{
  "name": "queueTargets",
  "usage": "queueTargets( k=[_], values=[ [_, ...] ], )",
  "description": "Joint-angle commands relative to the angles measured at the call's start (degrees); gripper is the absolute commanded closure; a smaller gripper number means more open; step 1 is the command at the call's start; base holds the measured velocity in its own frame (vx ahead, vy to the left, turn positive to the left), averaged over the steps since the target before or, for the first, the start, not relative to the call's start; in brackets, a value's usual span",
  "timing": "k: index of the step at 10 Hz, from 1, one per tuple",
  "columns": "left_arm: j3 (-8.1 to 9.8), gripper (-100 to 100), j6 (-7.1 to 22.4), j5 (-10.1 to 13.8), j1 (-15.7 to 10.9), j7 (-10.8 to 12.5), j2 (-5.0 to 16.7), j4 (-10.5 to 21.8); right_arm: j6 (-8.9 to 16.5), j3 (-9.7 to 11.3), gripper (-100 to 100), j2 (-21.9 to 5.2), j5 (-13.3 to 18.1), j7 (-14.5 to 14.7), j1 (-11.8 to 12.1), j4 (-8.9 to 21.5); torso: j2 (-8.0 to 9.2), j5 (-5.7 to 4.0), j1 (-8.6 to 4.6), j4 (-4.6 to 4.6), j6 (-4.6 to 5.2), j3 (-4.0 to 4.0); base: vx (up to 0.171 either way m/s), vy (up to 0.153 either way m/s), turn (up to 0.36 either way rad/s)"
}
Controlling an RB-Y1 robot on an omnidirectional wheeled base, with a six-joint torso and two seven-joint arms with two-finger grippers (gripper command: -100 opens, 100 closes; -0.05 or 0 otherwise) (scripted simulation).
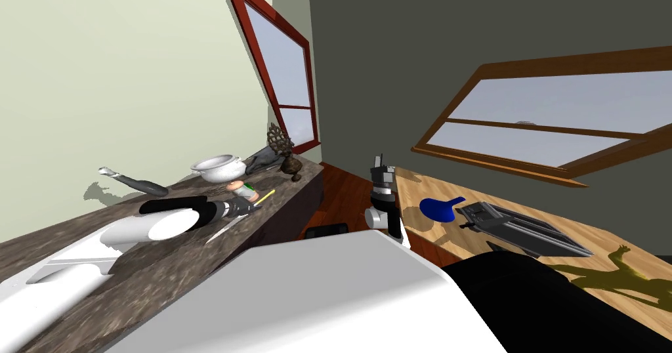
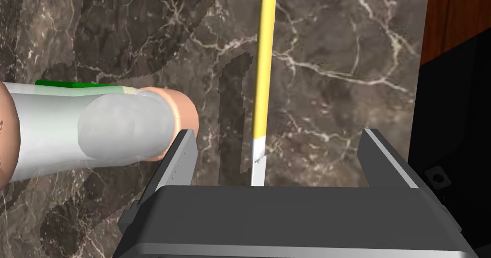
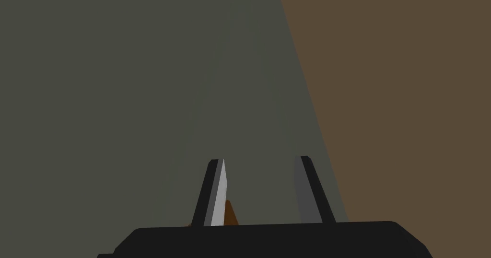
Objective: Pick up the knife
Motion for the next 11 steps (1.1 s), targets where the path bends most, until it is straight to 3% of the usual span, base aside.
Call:
queueTargets(
  k=[1,2,9,11],
  values=[
    [0.13,-100,1.6,0.3,0.2,0.2,0.3,-0.1,0.0,0.0,0,0.0,0.0,0.0,0.0,0.0,0.00,0.00,0.00,0.00,0.00,0.00,0.010,0.011,0.008],
    [-0.54,-100,3.9,1.6,-0.1,1.1,1.8,0.7,0.0,0.0,0,0.0,0.0,0.0,0.0,0.0,0.10,-0.02,-0.06,0.02,-0.01,0.06,0.023,0.016,-0.087],
    [-2.56,-100,13.2,4.9,-1.0,3.4,5.6,2.9,0.0,0.0,0,0.0,0.0,0.0,0.0,0.0,0.05,0.00,0.01,0.02,0.01,0.03,0.031,0.029,-0.059],
    [-3.72,-100,17.0,6.3,-1.4,4.4,7.4,4.0,0.0,0.0,0,0.0,0.0,0.0,0.0,0.0,0.07,-0.01,-0.02,0.02,0.00,0.05,0.028,0.035,-0.082]
  ],
)
